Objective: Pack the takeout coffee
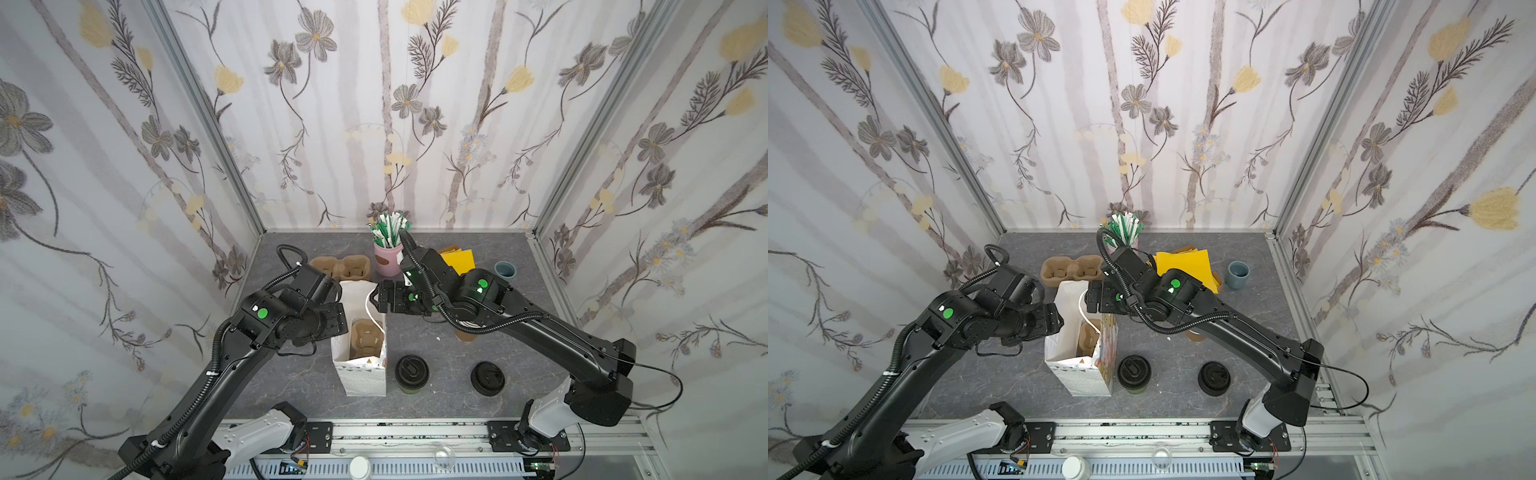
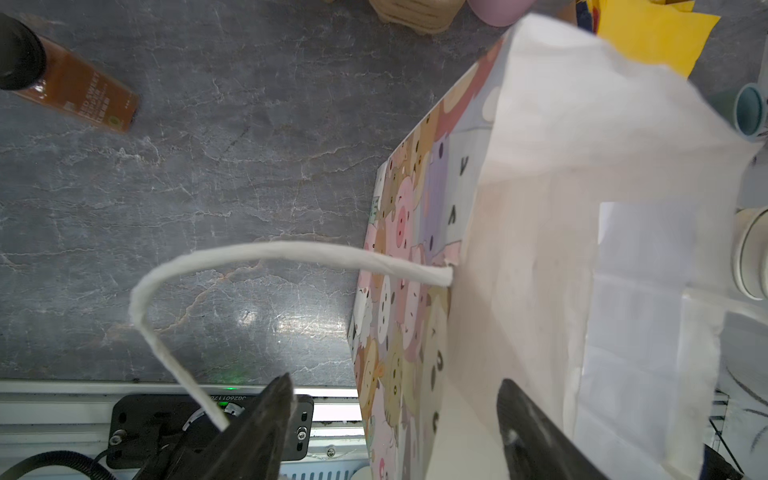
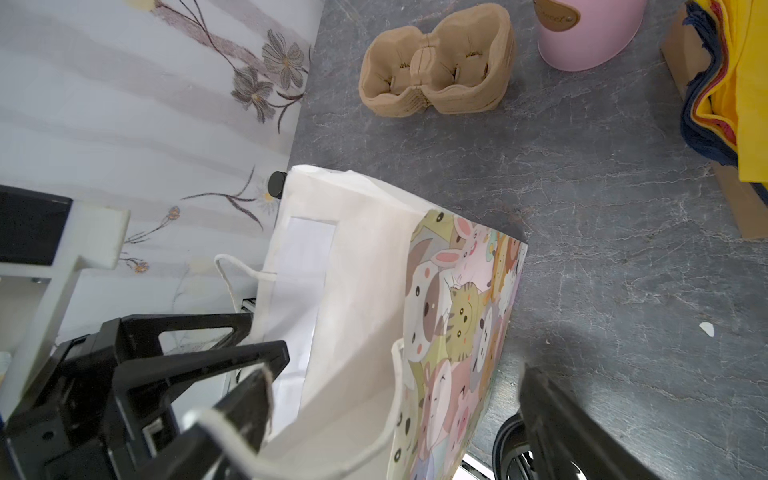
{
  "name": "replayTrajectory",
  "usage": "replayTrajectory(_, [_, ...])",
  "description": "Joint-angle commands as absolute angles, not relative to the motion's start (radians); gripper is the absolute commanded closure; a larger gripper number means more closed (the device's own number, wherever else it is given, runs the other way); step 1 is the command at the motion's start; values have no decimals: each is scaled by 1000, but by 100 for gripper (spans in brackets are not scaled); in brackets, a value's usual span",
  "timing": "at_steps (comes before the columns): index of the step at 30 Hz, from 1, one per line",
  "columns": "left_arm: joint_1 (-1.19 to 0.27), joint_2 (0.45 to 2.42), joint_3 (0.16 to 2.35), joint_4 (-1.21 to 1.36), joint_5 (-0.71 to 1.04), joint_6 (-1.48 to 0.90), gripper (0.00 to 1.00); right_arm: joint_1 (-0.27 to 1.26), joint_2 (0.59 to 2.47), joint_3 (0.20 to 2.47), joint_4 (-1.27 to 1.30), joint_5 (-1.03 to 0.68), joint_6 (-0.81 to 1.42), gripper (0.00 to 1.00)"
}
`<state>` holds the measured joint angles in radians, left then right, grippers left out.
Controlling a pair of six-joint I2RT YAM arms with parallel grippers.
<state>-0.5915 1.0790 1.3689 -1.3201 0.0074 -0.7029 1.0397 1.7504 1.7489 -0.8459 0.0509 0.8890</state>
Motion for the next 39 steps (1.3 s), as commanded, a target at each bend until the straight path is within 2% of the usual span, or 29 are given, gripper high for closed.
replayTrajectory(1, [-570, 1076, 1329, -1258, 60, -664, 36, 1043, 1800, 1789, -888, 59, 900, 14])
replayTrajectory(5, [-544, 1078, 1301, -1209, 100, -643, 53, 1048, 1846, 1825, -922, 61, 899, 29])
replayTrajectory(7, [-536, 1073, 1301, -1185, 116, -637, 62, 1051, 1854, 1824, -930, 59, 901, 41])
replayTrajectory(11, [-522, 1059, 1260, -1141, 152, -635, 76, 1052, 1868, 1824, -954, 60, 904, 58])
replayTrajectory(21, [-509, 1012, 1236, -1066, 138, -655, 100, 1054, 1897, 1870, -951, 61, 894, 99])
replayTrajectory(30, [-509, 883, 1210, -931, 77, -648, 100, 1062, 1845, 1872, -822, 105, 838, 100])
replayTrajectory(39, [-511, 662, 1068, -677, 118, -509, 100, 1096, 1749, 1777, -644, 194, 757, 100])
